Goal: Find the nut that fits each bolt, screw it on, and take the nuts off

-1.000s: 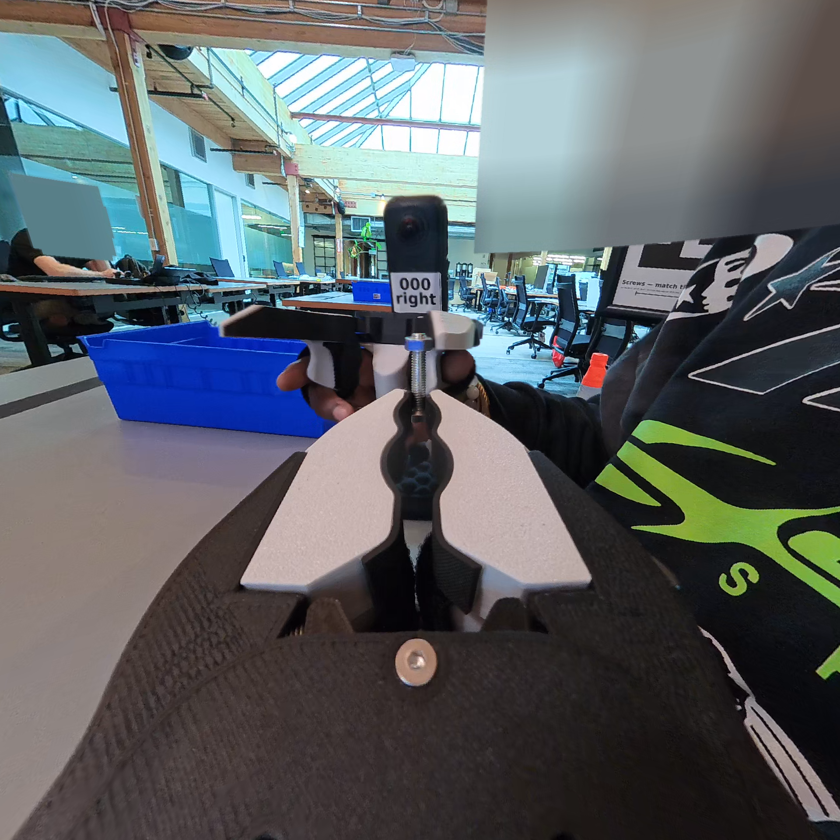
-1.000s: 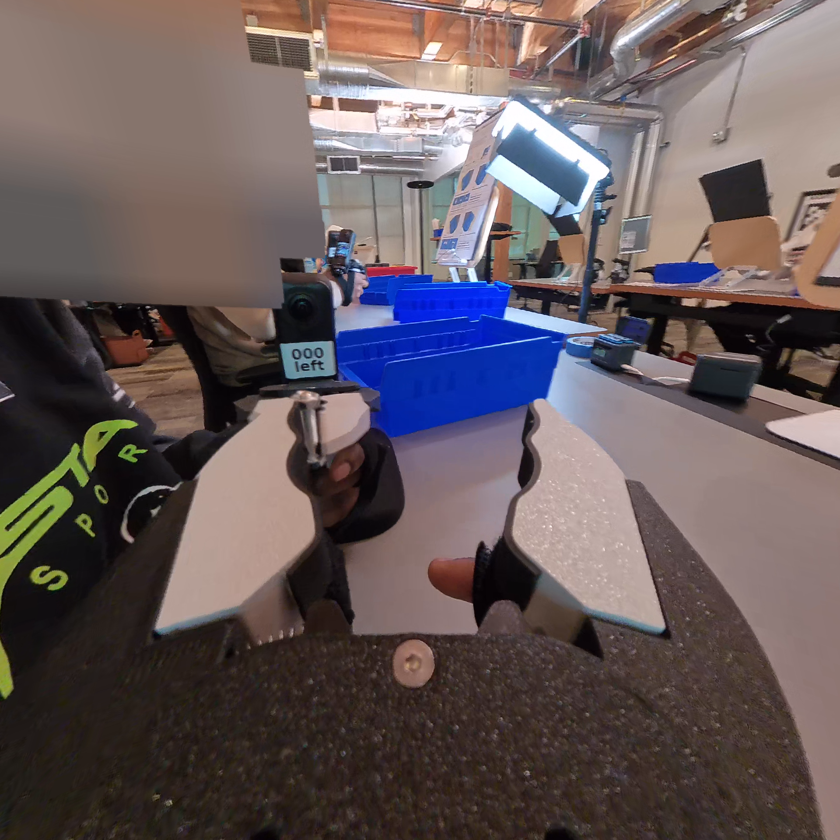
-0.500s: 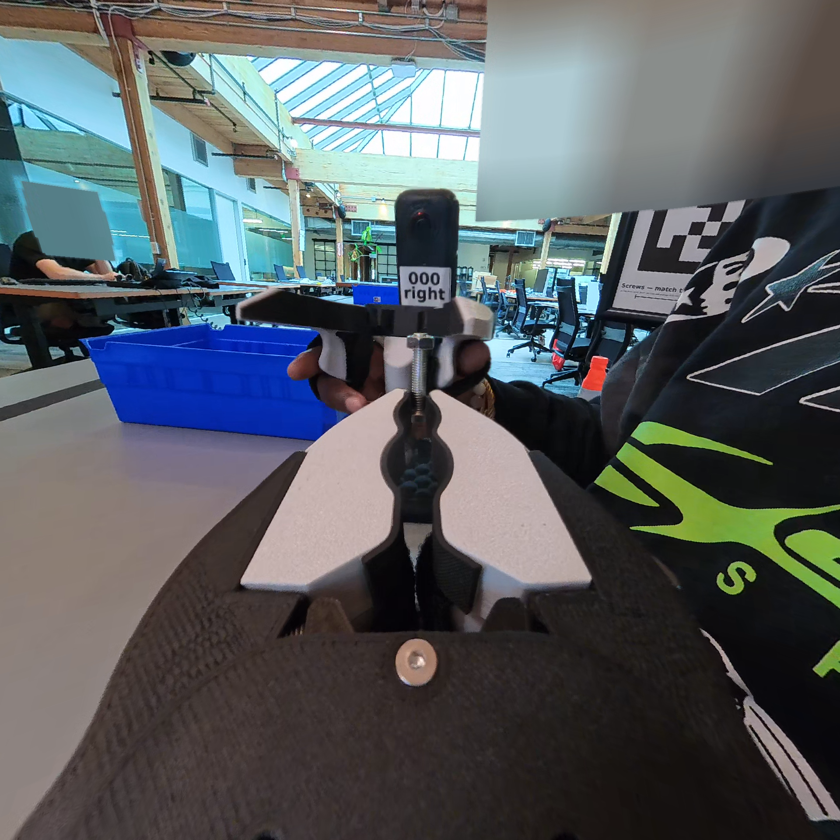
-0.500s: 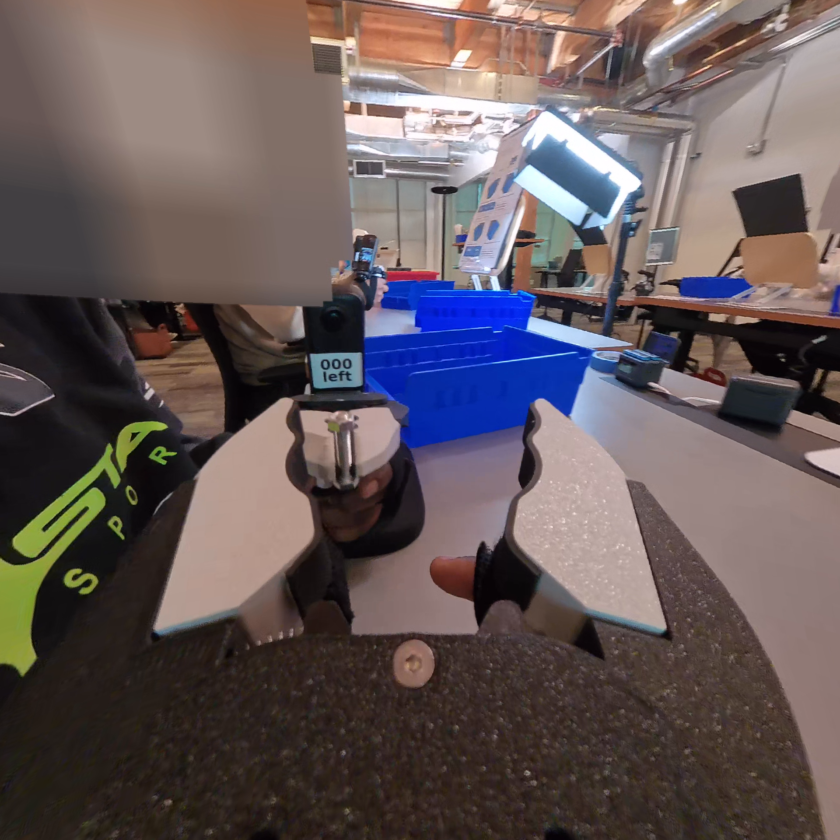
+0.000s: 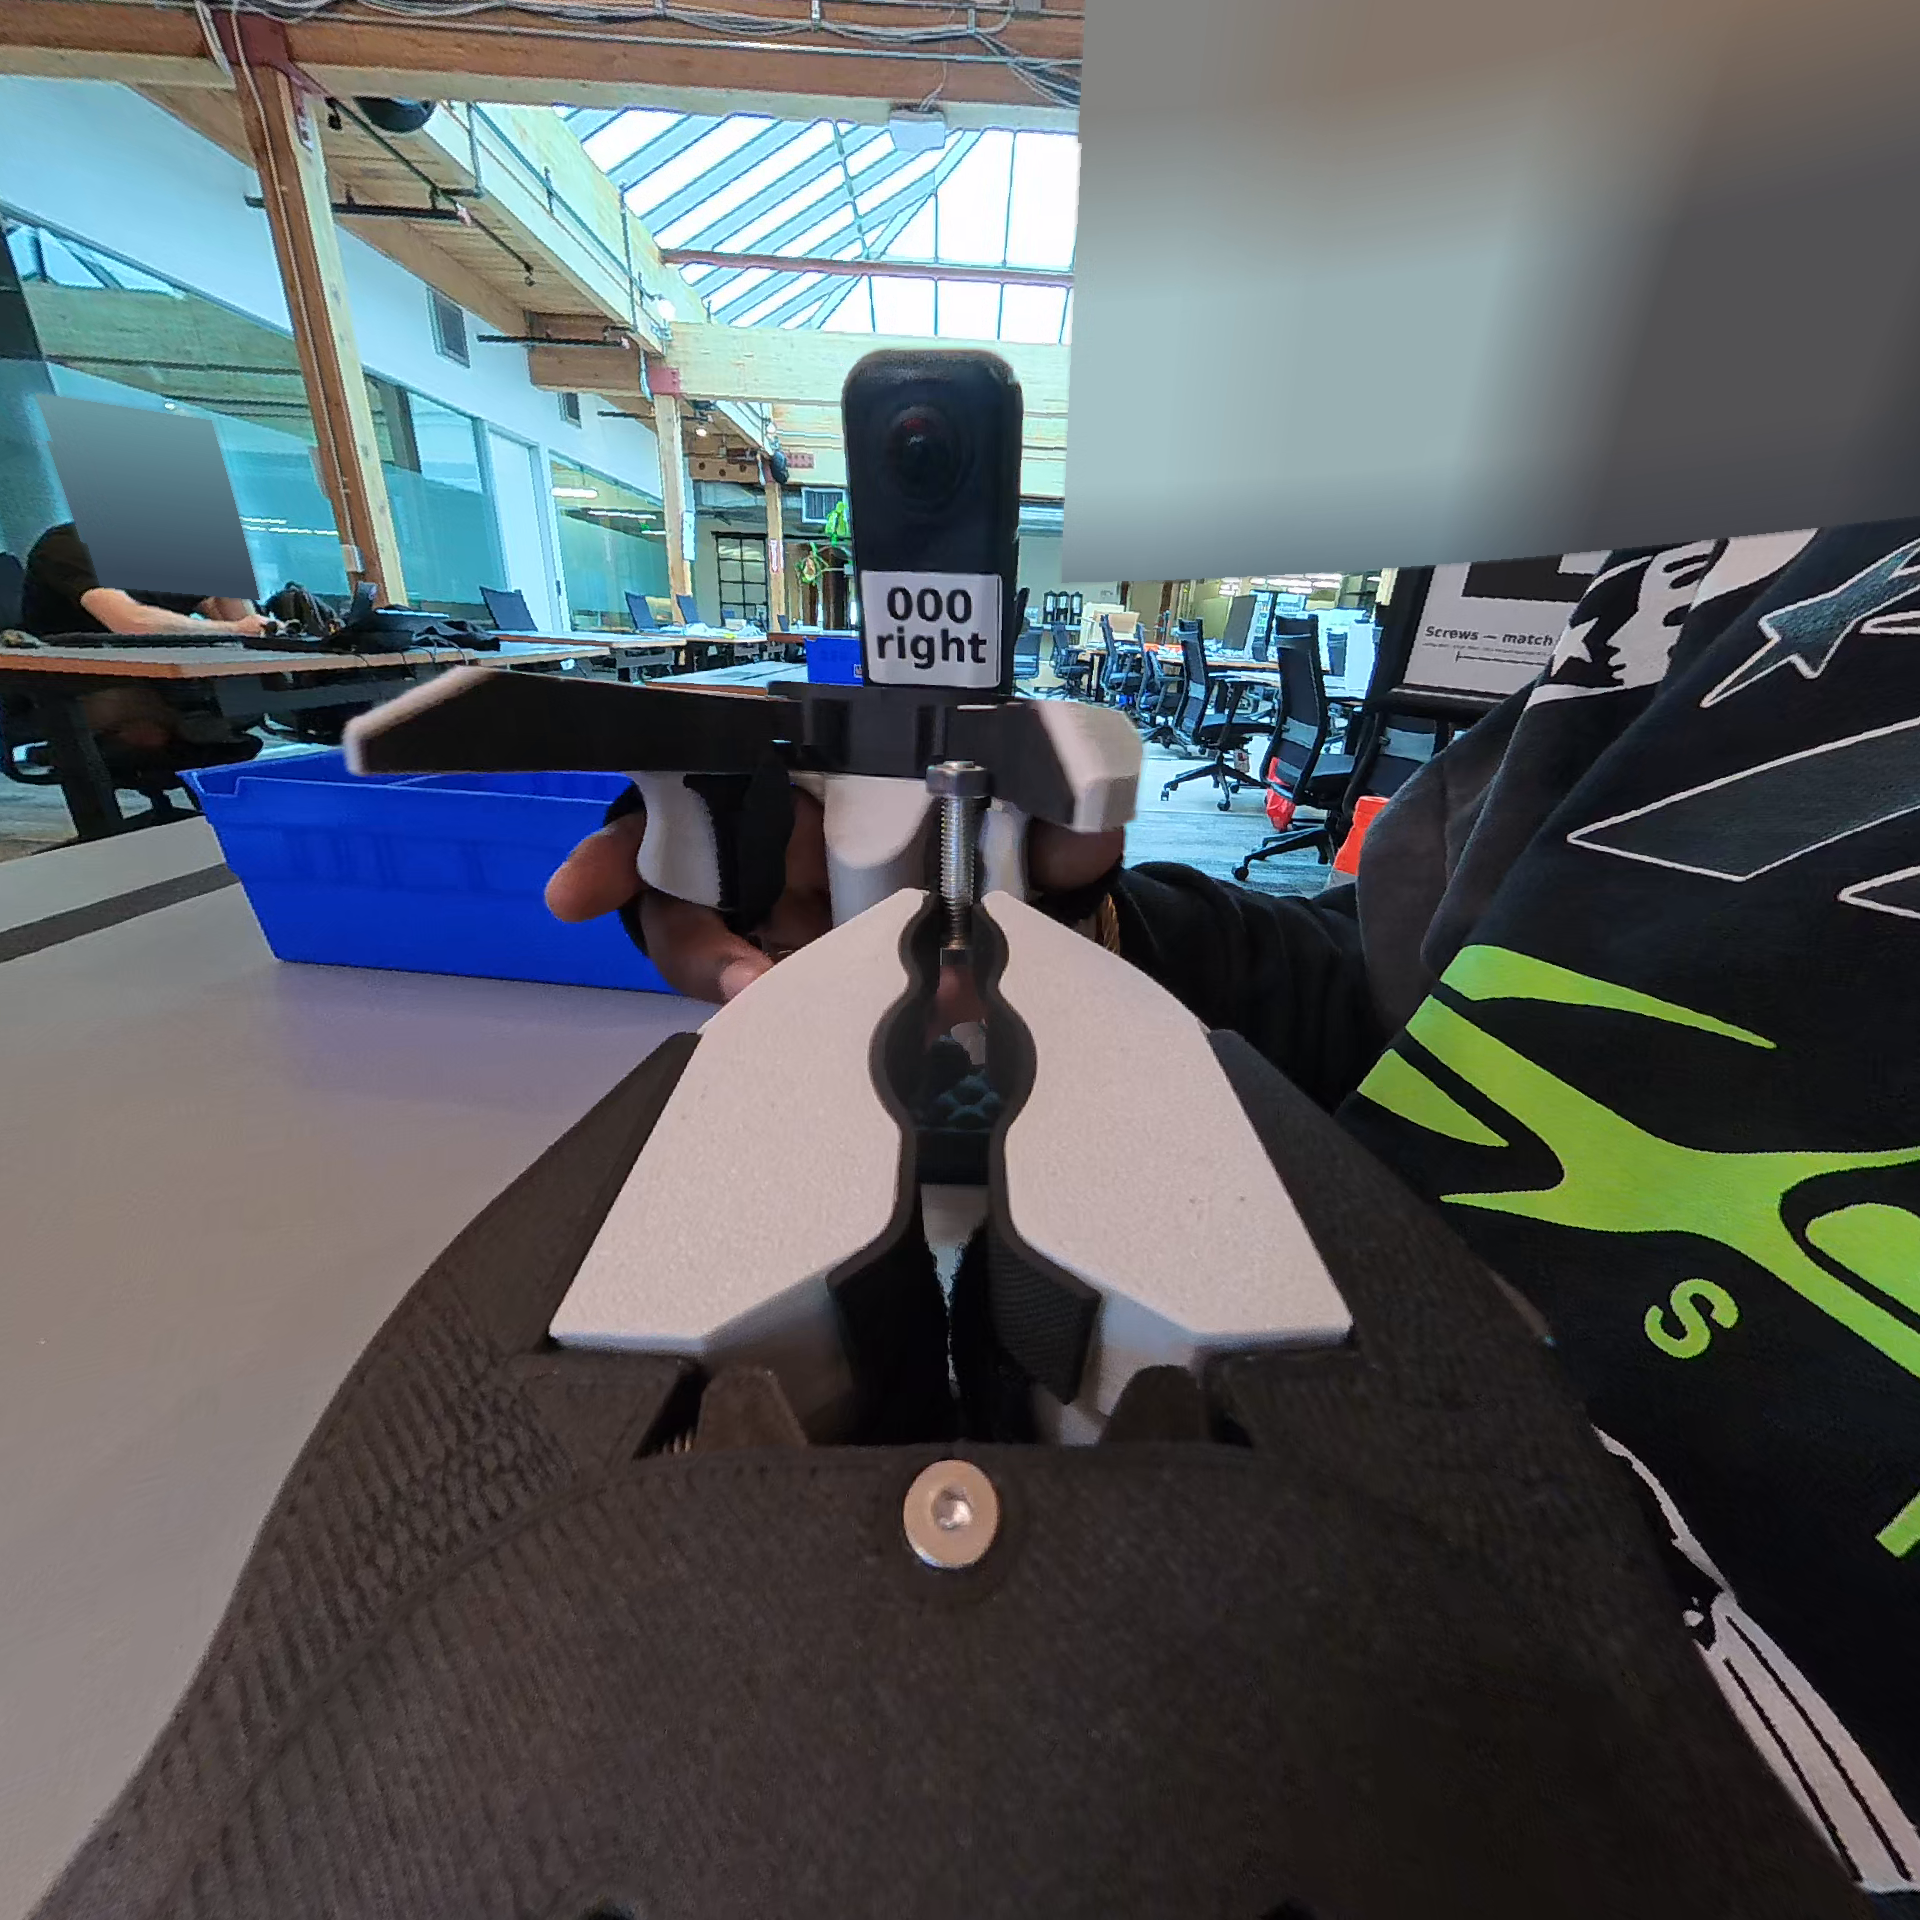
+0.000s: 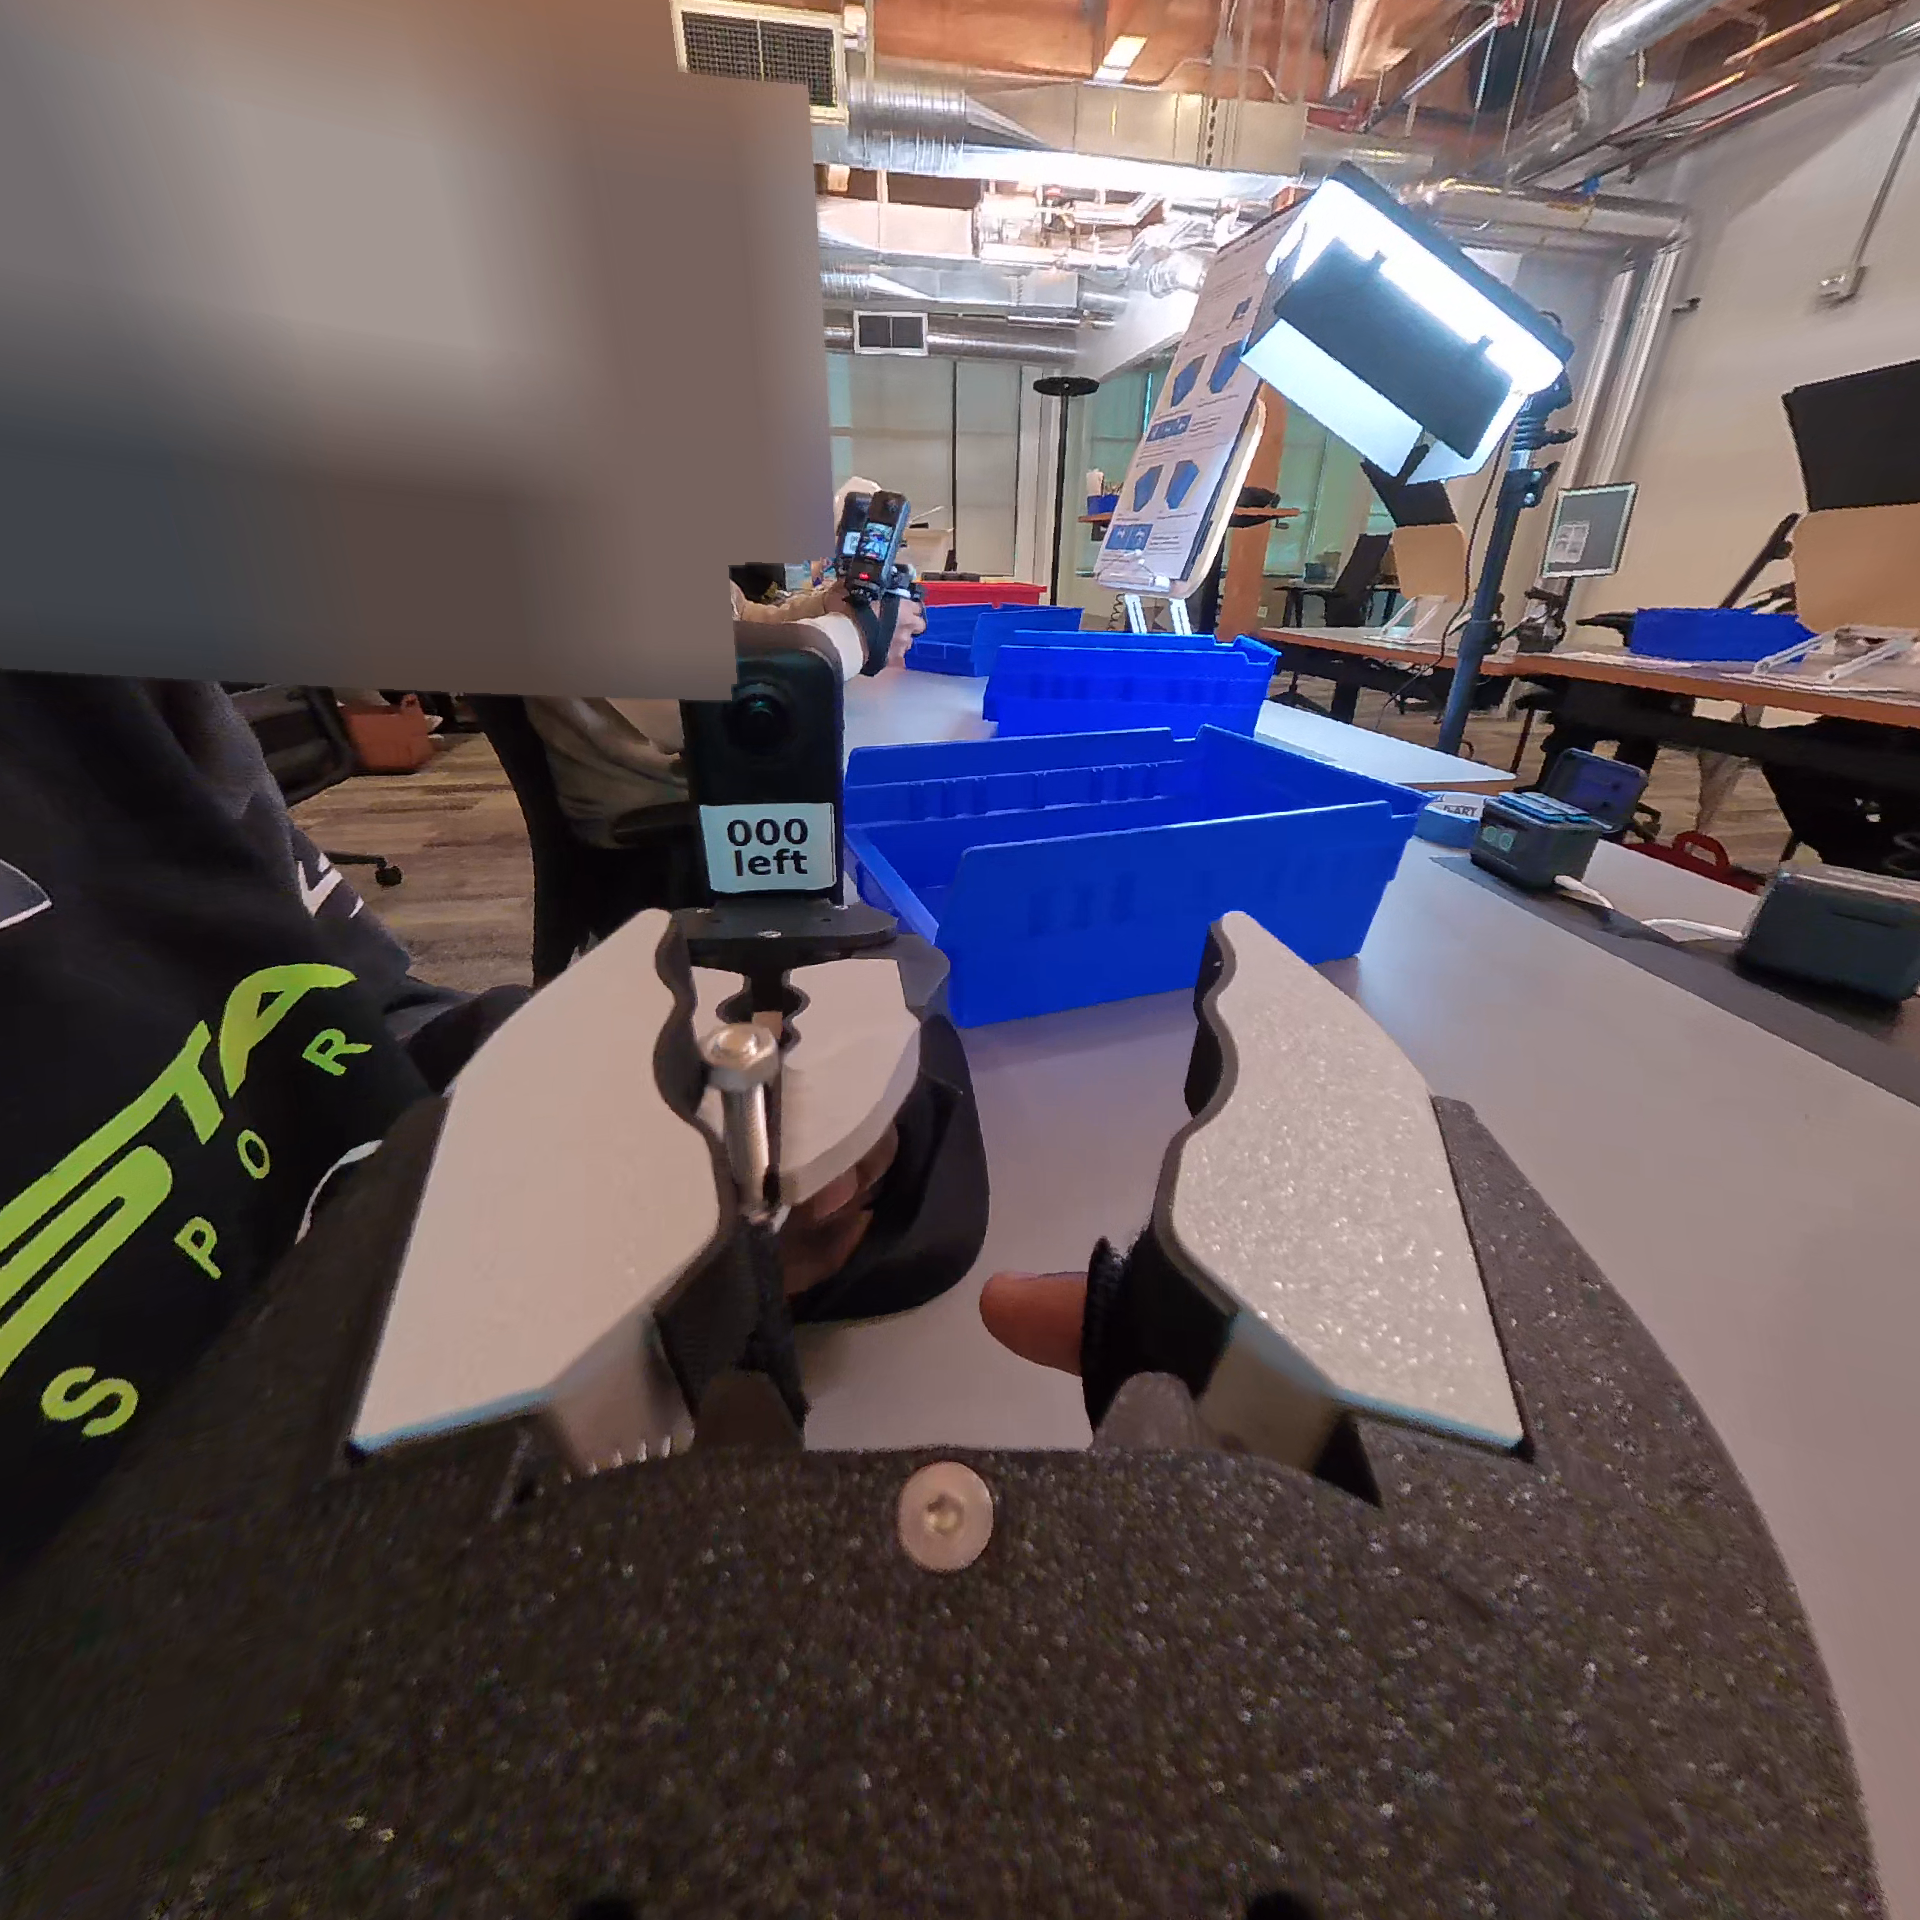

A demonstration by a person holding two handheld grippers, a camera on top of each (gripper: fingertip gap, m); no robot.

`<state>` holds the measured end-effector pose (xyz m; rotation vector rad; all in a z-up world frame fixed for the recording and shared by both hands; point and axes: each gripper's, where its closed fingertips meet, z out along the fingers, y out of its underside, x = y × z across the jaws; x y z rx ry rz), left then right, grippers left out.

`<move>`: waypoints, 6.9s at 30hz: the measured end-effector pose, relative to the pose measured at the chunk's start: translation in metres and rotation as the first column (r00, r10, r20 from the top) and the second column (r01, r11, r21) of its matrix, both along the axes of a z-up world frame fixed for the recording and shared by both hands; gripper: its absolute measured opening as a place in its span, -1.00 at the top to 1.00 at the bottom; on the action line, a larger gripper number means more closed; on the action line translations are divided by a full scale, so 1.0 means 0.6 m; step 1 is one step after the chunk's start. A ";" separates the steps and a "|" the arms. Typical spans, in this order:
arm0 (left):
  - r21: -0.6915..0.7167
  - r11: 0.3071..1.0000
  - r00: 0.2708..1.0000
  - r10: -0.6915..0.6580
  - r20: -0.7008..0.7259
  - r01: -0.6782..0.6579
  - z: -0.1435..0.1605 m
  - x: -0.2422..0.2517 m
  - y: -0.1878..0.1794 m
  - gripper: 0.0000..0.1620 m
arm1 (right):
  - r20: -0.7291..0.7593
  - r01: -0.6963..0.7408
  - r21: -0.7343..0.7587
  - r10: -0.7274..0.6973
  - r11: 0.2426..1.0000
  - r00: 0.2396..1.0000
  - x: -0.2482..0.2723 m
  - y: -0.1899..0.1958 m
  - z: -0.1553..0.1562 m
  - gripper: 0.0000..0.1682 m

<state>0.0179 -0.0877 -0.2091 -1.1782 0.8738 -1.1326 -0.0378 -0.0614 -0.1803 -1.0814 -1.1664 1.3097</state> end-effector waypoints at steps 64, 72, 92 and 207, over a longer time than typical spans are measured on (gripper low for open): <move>-0.006 1.000 1.000 0.000 0.025 0.000 0.005 -0.004 0.001 0.93 | 0.004 0.105 -0.003 -0.105 0.994 0.994 0.102 0.034 0.000 0.26; 0.005 1.000 1.000 0.019 -0.022 -0.018 -0.004 0.001 0.003 0.93 | 0.204 -0.131 -0.046 0.137 0.990 0.969 0.075 -0.036 -0.012 0.58; -0.025 1.000 1.000 -0.003 -0.012 0.003 -0.005 -0.001 0.002 0.93 | 0.126 0.096 0.127 -0.112 0.987 0.986 0.133 0.027 0.047 0.86; -0.099 0.990 0.993 0.104 0.062 -0.098 0.003 -0.016 0.034 0.51 | 0.732 0.979 0.046 -0.674 0.198 0.102 0.580 0.507 -0.217 0.86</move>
